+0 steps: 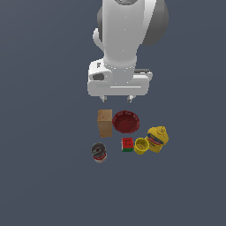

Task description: Pick up a designated object from a clutter of objects.

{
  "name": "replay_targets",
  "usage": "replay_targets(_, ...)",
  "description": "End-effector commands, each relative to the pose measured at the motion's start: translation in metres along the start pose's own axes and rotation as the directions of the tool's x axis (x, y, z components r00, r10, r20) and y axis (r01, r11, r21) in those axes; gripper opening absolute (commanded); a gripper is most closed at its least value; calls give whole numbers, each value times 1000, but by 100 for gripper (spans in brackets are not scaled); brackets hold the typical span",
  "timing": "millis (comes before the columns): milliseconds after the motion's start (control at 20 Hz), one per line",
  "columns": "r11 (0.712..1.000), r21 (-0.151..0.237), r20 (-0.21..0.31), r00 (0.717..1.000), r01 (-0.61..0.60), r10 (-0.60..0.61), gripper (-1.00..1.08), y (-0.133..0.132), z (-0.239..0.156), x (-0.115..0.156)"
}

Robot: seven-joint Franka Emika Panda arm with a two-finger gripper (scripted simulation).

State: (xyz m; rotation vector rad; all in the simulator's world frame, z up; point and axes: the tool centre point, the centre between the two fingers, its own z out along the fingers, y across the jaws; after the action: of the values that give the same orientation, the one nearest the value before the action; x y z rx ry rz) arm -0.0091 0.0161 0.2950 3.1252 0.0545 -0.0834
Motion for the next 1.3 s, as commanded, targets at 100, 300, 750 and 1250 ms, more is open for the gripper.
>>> replay_targets(100, 1000, -2, 1, 1000, -1, 1, 100, 0, 0, 0)
replay_targets(300, 1000, -13, 9, 1000, -9, 9, 100, 0, -2, 1)
replay_targets(750, 1000, -14, 9, 1000, -2, 2, 100, 0, 0, 4)
replay_targets(1250, 994, -10, 0, 994, 107, -107, 100, 13, 23, 31)
